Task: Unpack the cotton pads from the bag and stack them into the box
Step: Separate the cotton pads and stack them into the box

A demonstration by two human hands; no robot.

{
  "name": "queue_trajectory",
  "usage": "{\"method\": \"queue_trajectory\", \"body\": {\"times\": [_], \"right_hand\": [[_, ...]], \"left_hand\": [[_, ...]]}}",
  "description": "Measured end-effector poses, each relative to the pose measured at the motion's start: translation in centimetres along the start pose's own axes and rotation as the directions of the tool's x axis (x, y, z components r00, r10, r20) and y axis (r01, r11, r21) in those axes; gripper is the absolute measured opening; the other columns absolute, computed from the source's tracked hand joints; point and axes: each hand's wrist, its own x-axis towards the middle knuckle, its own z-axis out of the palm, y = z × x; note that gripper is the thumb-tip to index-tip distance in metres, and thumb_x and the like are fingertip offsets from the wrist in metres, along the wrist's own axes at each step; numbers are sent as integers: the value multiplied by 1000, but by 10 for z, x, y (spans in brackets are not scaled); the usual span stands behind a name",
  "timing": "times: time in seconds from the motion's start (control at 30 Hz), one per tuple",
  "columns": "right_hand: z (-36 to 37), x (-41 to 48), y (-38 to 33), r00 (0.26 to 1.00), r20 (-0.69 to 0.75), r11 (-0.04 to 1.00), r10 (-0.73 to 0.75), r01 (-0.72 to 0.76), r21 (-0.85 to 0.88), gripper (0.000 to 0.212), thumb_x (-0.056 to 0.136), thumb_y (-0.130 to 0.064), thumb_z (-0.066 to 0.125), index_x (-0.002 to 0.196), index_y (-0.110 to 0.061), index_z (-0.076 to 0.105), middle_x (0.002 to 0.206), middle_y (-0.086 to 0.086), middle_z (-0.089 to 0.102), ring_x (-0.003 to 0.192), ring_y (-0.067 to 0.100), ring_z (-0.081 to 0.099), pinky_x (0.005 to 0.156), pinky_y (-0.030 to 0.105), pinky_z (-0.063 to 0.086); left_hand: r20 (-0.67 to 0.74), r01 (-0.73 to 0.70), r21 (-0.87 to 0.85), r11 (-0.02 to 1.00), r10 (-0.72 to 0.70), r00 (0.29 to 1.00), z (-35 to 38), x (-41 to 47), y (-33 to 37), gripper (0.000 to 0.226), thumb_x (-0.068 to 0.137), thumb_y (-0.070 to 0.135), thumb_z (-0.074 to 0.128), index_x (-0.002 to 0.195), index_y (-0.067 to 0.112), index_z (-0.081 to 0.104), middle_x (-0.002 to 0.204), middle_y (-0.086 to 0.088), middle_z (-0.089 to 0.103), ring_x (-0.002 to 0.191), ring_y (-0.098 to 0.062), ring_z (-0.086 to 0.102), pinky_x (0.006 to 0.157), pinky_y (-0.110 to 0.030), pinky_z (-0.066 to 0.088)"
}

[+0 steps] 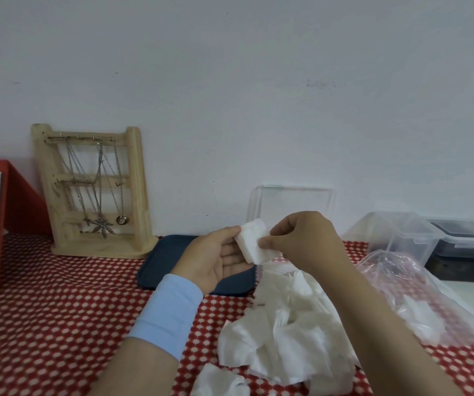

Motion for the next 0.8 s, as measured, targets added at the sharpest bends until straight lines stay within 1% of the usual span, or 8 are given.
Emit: {"method": "queue_trajectory", "body": {"times": [0.07, 0.1, 0.17, 0.23, 0.37, 0.5, 0.67, 0.8], "right_hand": [[3, 0, 3, 981, -9, 974, -193, 191, -120, 48, 74, -37, 86, 116, -39, 65, 112, -21, 58, 94, 5, 60, 80, 26, 52], [4, 0, 5, 955, 21, 947, -295, 295, -125, 53, 75, -33, 85, 122, -44, 62, 118, -22, 52, 100, 3, 54, 83, 24, 49], [5, 2, 7, 910, 86, 902, -407, 415, -123, 42, 80, -30, 81, 116, -47, 69, 117, -26, 51, 105, 0, 48, 85, 20, 43], [5, 4, 10, 902, 107, 894, -417, 429, -128, 30, 81, -30, 80, 106, -45, 74, 113, -26, 56, 107, 0, 49, 89, 21, 42], [7, 6, 11, 882, 30, 877, -470, 471, -101, 14, 80, -29, 84, 89, -38, 79, 110, -23, 65, 103, 4, 54, 93, 29, 45], [2, 5, 10, 941, 11, 920, -338, 328, 216, 10, 82, -21, 82, 79, -30, 79, 103, -21, 71, 95, 2, 66, 76, 17, 52], [-25, 5, 12, 971, 62, 836, -233, 167, 523, 6, 87, -6, 76, 84, -11, 77, 87, 7, 77, 83, 34, 73, 79, 42, 62], [-29, 1, 11, 937, 242, 860, -251, 100, 500, 8, 89, -5, 74, 93, -12, 77, 76, 1, 75, 66, 17, 65, 65, 29, 57]], "left_hand": [[16, 7, 49, 999, -7, 1000, 0, 0, 0, 29, 99, 22, 62, 118, 0, 67, 102, -19, 78, 90, -29, 77, 72, -37, 65], [24, 13, 64, 998, -15, 1000, 0, -1, 0, 29, 100, 22, 62, 118, -1, 67, 103, -20, 77, 91, -30, 77, 72, -36, 65], [40, 26, 82, 996, -30, 999, -1, -2, 0, 30, 100, 23, 62, 117, -1, 67, 105, -20, 77, 92, -30, 77, 72, -36, 65], [51, 41, 106, 994, -46, 998, -3, -3, 2, 31, 100, 24, 61, 118, 0, 67, 106, -19, 77, 95, -30, 77, 73, -37, 65], [31, 51, 92, 994, -54, 998, -4, -3, 2, 29, 100, 24, 61, 118, 1, 68, 105, -17, 78, 90, -28, 78, 67, -36, 64], [-31, 26, 97, 995, -23, 999, -5, -2, 1, 28, 99, 23, 63, 117, 2, 69, 106, -18, 77, 90, -28, 76, 65, -35, 64], [-66, -31, 197, 980, 45, 997, -6, 0, -1, 27, 97, 23, 67, 113, 1, 70, 99, -16, 79, 87, -25, 77, 67, -34, 63], [-14, -49, 288, 956, 56, 998, 1, -2, -1, 25, 96, 22, 69, 108, 0, 72, 95, -15, 79, 86, -25, 78, 69, -34, 62]]}}
